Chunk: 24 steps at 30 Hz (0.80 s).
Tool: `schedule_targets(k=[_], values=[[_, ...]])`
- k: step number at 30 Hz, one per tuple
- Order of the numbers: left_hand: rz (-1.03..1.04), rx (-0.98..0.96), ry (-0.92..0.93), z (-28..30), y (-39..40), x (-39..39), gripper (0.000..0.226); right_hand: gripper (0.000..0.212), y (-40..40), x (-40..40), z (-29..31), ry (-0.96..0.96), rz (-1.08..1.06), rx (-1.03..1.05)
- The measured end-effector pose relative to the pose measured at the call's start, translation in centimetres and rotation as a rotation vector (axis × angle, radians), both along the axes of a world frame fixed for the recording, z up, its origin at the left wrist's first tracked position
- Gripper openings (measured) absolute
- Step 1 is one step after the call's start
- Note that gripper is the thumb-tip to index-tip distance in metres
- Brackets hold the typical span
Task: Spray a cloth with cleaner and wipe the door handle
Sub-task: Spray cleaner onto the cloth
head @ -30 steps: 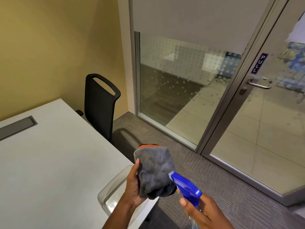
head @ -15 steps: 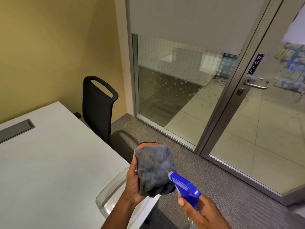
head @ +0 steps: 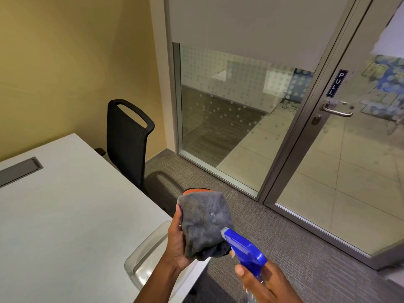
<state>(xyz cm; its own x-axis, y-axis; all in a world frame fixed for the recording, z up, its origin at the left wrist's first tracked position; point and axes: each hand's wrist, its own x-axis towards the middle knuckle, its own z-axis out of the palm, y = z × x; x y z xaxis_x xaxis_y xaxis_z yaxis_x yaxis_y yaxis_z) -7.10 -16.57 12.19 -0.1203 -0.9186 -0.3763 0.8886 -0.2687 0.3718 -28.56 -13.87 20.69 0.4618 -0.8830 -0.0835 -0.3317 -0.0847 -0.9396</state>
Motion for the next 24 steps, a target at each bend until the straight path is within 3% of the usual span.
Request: schedule_targets(k=[9, 15, 20, 24], values=[[0.054, 0.085, -0.022, -0.5, -0.1, -0.2, 0.080, 0.060, -0.2, 0.2, -0.5, 0.038, 0.011, 0.024], [0.037, 0.018, -0.007, -0.6, 0.0, 0.2, 0.098, 0.065, 0.0, 0.6, -0.9, 0.014, -0.048, 0.080], [0.031, -0.033, 0.056, -0.3, 0.5, 0.6, 0.094, 0.078, 0.2, 0.9, -1.0, 0.005, -0.060, 0.091], [-0.010, -0.002, 0.100, -0.3, 1.1, 1.4, 0.103, 0.068, 0.6, 1.3, -1.3, -0.107, -0.120, 0.081]])
